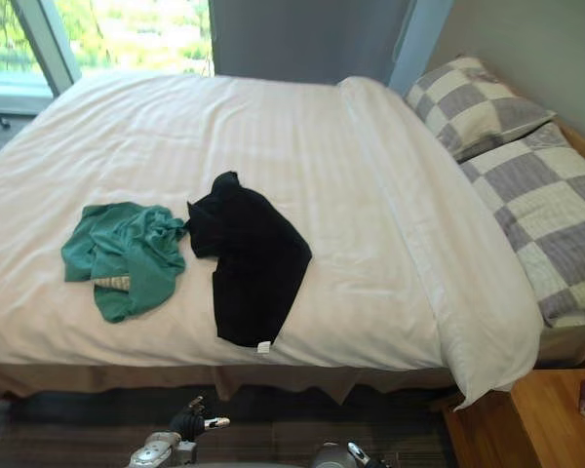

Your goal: Tidy the bed and pick cloth on bed and put in laundry

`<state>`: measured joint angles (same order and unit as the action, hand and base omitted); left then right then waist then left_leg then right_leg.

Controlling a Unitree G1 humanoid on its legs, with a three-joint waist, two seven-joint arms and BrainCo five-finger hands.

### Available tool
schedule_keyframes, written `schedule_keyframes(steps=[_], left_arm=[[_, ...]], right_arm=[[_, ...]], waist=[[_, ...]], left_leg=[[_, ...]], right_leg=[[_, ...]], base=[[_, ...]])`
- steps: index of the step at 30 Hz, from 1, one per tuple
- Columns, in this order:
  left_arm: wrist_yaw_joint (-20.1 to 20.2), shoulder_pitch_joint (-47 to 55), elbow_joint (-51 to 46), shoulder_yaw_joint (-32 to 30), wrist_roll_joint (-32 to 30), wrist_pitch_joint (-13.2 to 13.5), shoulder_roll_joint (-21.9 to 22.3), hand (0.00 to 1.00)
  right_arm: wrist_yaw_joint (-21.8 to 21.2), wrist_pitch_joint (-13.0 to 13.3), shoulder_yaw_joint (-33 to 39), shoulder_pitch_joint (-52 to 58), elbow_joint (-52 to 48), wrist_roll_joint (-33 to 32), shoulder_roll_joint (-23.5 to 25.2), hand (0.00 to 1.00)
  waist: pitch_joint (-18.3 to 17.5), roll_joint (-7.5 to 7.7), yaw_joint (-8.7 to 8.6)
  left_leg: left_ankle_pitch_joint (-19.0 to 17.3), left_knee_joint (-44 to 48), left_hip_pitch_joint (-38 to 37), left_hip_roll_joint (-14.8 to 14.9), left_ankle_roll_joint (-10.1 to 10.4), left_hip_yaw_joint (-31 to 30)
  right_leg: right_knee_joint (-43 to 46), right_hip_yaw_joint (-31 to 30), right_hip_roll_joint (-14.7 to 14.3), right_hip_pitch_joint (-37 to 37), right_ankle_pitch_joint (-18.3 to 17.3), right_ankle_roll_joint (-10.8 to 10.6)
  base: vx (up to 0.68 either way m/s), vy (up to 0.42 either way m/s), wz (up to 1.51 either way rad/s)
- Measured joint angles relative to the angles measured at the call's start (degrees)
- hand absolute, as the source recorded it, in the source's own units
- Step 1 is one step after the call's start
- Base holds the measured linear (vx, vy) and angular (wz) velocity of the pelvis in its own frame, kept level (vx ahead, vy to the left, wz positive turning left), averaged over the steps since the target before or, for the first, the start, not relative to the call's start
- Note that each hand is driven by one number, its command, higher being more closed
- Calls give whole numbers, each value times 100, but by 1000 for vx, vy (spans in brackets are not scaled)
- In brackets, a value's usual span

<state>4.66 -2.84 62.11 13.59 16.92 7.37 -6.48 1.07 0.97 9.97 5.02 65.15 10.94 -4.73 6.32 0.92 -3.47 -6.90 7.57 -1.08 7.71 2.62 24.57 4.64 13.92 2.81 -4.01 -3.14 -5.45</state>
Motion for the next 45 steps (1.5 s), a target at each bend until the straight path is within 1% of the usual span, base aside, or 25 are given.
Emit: schedule_keyframes(steps=[1, 3, 5, 7, 10, 11, 12, 14, 15, 16, 18, 19, 20, 21, 23, 24, 25, 27, 28, 30, 31, 34, 36, 41, 45], left_arm=[[-106, -117, 12, -13, -2, -65, 116, 0], [-276, -205, 14, -12, -10, -42, 267, 0], [-554, -301, 16, -28, -57, 66, 382, 0], [-709, -276, 15, -23, -69, 183, 409, 0], [-909, -249, -98, -151, -51, 323, 533, 0], [-958, -190, -229, -298, -56, 335, 615, 0], [-956, -116, -282, -301, -65, 361, 637, 0], [-869, 44, -359, -353, -242, 462, 652, 0], [-868, 79, -344, -350, -350, 508, 658, 0], [-876, 199, -340, -330, -475, 603, 605, 0], [-876, 174, -341, -296, -469, 638, 531, 0], [-878, 174, -339, -303, -457, 672, 445, 0], [-875, 229, -336, -293, -459, 681, 407, 0], [-868, 304, -322, -288, -465, 709, 397, 0], [-872, 366, -250, -265, -517, 791, 426, 0], [-872, 361, -133, -249, -518, 846, 477, 0], [-876, 316, -66, -225, -516, 867, 439, 0], [-878, 282, 31, -226, -525, 864, 273, 0], [-882, 310, 43, -244, -538, 891, 187, 0], [-882, 466, 36, -263, -532, 960, 99, 0], [-877, 526, 37, -261, -525, 959, 93, 0], [-716, 553, 11, -189, -531, 953, 104, 0], [-629, 421, 15, 44, -713, 903, 157, 0], [-484, 387, 119, 218, -872, 654, 432, 0], [-314, 385, 241, 173, -367, 523, 431, 0]], right_arm=[[-52, 80, -183, -112, -4, 26, -93, 0], [-81, 204, -387, -287, -7, -17, -253, 0], [-87, 285, -563, -445, 37, -173, -329, 0], [-93, 331, -661, -536, 103, -289, -331, 0], [-113, 412, -1110, -565, -69, -299, -396, 0], [-128, 411, -1417, -523, -184, -300, -471, 0], [-137, 409, -1556, -522, -264, -299, -516, 0], [-200, 435, -1621, -534, -464, -358, -510, 0], [-218, 457, -1632, -596, -460, -366, -492, 0], [-258, 446, -1783, -735, -336, -396, -426, 0], [-312, 438, -1894, -793, -219, -395, -286, 0], [-335, 422, -1977, -868, -101, -397, -184, 0], [-343, 410, -1986, -899, -45, -398, -152, 0], [-339, 397, -1969, -914, 22, -404, -94, 0], [-328, 402, -1894, -917, 155, -397, -159, 0], [-307, 415, -1753, -930, 238, -379, -237, 0], [-304, 442, -1520, -898, 323, -384, -163, 0], [-305, 480, -1395, -820, 361, -268, 22, 0], [-328, 578, -1502, -793, 398, -149, 55, 0], [-334, 725, -1650, -772, 421, 118, 130, 0], [-330, 753, -1702, -768, 418, 203, 150, 0], [-394, 718, -1754, -747, 326, 197, 173, 0], [-436, 668, -1749, -812, 319, 79, 124, 0], [-444, 626, -1749, -798, 339, -325, 17, 0], [-534, 621, -1744, -769, 339, -907, -8, 0]], waist=[[50, -25, -11], [173, -225, -29], [258, -281, -7], [293, -229, -4], [346, -158, 105], [356, -157, 138], [348, -196, 139], [261, -279, 142], [200, -382, 144], [95, -439, 135], [61, -408, 149], [66, -331, 199], [103, -218, 242], [93, -234, 323], [-19, -415, 306], [-100, -532, 295], [-153, -307, 251], [-215, -84, 285], [-250, -81, 326], [-296, -81, 412], [-306, -87, 420], [-384, -170, 343], [-405, -246, 222], [-436, -386, 273], [-397, -349, 308]], left_leg=[[54, -146, 6, -131, -17, 33], [230, -405, -5, -224, -13, 119], [297, -524, 0, -262, 10, 189], [268, -362, 15, -236, 31, 242], [-155, 1615, 672, 316, 137, 302], [-227, 2394, 907, 560, 111, 336], [-322, 2624, 917, 739, 56, 422], [-74, 2093, 793, 1028, -53, 469], [-60, 1697, 750, 918, 71, 184], [-60, 931, 565, 531, 96, -91], [-48, 670, 643, 293, 90, -243], [-52, 963, 846, 160, 91, -414], [-281, 1348, 1031, 119, -53, -563], [-518, 1631, 1088, 240, -168, -720], [-396, 1425, 1064, 605, 84, -991], [-293, 1013, 909, 594, 564, -1095], [-265, 813, 704, 200, 430, -961], [-272, 664, 501, -62, 328, -831], [-276, 579, 371, -58, 299, -706], [-198, 282, 89, -26, 191, -516], [-182, 201, -4, -19, 194, -469], [76, -233, -94, -125, 209, -504], [396, -628, -78, -100, 233, -780], [650, -976, -115, 124, 348, -936], [685, -1066, -407, 241, 408, -748]], right_leg=[[-563, -236, -89, 222, 274, 371], [-582, -506, -74, 103, 314, 340], [-569, -505, -82, 0, 272, 406], [-508, -499, -71, 17, 230, 466], [-183, -351, -18, 129, 50, 585], [-31, -246, 48, 216, -72, 619], [72, -168, 64, 293, -134, 626], [258, -153, 140, 243, -281, 491], [274, -183, 174, 196, -312, 413], [138, -249, 293, 116, -236, 259], [-38, -263, 436, 37, -126, 181], [-129, -329, 603, 35, -58, 109], [-138, -412, 765, 38, -37, 52], [-136, -550, 839, 49, -1, -31], [-134, -725, 933, 51, 89, -323], [-183, -839, 1057, 71, 173, -583], [-259, -970, 1365, 167, 304, -748], [-377, -770, 1558, 311, 513, -687], [-450, -342, 1549, 386, 753, -496], [-407, 411, 1432, 476, 824, -241], [-394, 510, 1356, 500, 784, -194], [-652, 387, 996, 546, 544, -114], [-679, -199, 706, 441, 333, 32], [-675, -46, 459, 434, 320, -12], [-724, -107, 336, 630, 309, 6]], base=[[56, 31, -4], [45, 40, -9], [57, -29, -11], [34, -51, -5], [19, -62, 16], [17, 43, 23], [8, 110, 22], [-24, 182, 5], [7, 306, 4], [25, 268, 16], [-7, 205, 24], [-51, 157, 8], [-69, 176, -18], [-56, 228, -51], [-14, 302, -55], [31, 388, -26], [62, 358, -16], [86, 251, -15], [47, 187, -31], [23, 110, -38], [32, 80, -38], [33, 31, 0], [17, -109, 50], [23, -114, 19], [26, -54, -13]])
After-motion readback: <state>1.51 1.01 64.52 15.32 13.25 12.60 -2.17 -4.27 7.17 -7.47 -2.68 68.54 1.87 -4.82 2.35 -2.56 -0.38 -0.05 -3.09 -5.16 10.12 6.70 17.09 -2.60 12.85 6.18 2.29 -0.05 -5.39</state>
